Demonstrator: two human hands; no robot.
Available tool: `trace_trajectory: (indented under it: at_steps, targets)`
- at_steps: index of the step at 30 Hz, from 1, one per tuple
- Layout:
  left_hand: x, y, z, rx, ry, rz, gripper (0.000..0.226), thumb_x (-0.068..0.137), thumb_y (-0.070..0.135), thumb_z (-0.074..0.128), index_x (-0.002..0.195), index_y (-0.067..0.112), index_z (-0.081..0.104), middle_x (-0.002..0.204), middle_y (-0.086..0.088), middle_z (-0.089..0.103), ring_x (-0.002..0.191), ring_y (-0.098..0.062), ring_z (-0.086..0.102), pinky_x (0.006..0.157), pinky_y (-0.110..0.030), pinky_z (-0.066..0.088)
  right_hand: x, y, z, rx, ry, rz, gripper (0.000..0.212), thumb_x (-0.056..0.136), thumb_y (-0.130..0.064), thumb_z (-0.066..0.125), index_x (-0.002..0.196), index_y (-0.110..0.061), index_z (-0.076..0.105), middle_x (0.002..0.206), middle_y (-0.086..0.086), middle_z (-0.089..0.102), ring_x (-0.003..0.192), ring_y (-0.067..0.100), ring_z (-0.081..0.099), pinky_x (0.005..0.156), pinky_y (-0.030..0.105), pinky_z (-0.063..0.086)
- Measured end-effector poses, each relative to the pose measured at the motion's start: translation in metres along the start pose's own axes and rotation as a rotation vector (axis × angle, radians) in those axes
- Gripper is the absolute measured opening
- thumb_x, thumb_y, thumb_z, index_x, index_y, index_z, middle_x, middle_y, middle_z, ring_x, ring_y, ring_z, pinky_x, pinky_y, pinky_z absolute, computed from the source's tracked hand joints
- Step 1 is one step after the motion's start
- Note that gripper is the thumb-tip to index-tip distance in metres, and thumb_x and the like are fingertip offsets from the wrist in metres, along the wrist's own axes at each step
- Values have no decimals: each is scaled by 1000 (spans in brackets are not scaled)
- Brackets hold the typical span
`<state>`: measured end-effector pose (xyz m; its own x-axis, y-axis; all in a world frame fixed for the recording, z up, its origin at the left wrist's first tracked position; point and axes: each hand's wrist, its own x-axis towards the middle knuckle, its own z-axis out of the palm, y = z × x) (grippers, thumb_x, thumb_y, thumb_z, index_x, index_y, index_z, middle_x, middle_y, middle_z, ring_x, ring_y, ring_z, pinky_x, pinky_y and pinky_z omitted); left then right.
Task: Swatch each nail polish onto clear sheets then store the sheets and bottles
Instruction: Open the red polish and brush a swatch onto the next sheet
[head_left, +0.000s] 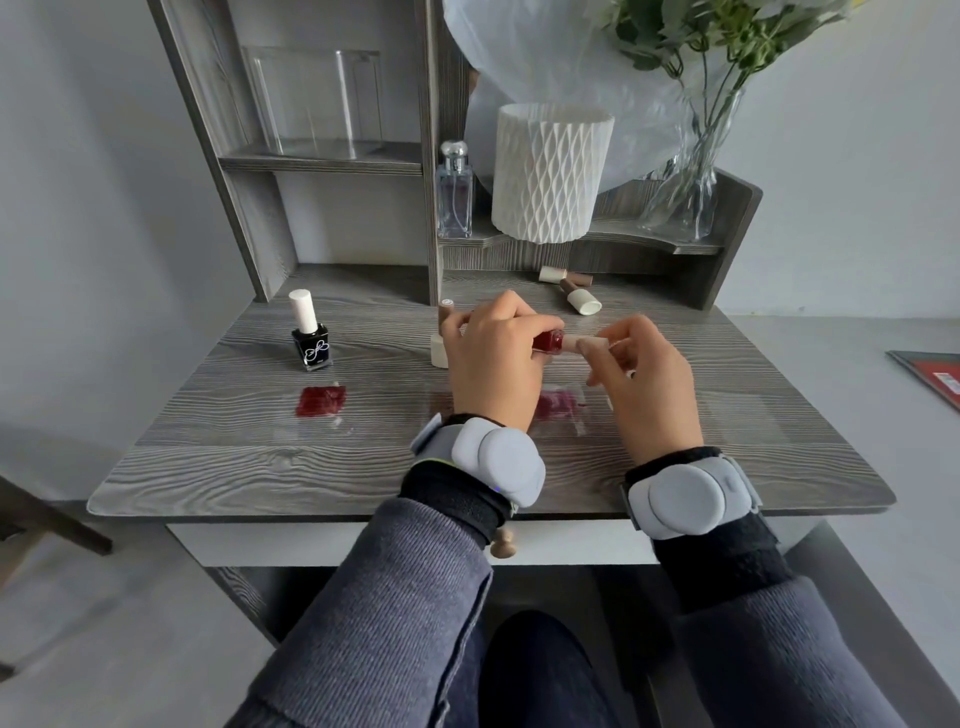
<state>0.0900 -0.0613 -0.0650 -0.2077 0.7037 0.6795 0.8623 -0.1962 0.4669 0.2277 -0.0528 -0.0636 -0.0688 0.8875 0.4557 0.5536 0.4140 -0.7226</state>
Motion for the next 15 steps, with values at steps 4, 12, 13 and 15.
trace_trajectory:
  at_steps: [4,12,13,15]
  targets:
    - [0,2,0,-9,-7,58,32,65,14,82,91,31,74,85,11,59,83,-13,59,88,-36,27,1,2,-2,-62,66,48,50,95,-52,46,67,-13,59,55,-3,57,56,18,56,60,37,45]
    - [0,1,0,51,-44,-57,30,70,19,81,95,33,73,89,10,59,90,-14,59,93,-41,29,-1,-1,3,3,-37,-1,27,97,-45,47,115,-26,49,87,-1,68,81,18,64,73,37,49]
    - [0,0,0,58,-47,-77,30,70,19,81,96,33,72,90,10,59,91,-14,58,93,-40,28,-1,-1,3,5,-52,-33,21,98,-36,49,117,-27,47,91,-1,67,85,17,63,75,37,49]
    - [-1,-1,0,69,-42,-110,30,71,19,80,96,33,72,91,10,59,91,-14,57,94,-39,25,-2,0,3,4,-68,-78,18,98,-21,50,116,-24,48,93,-1,66,88,18,62,74,35,47]
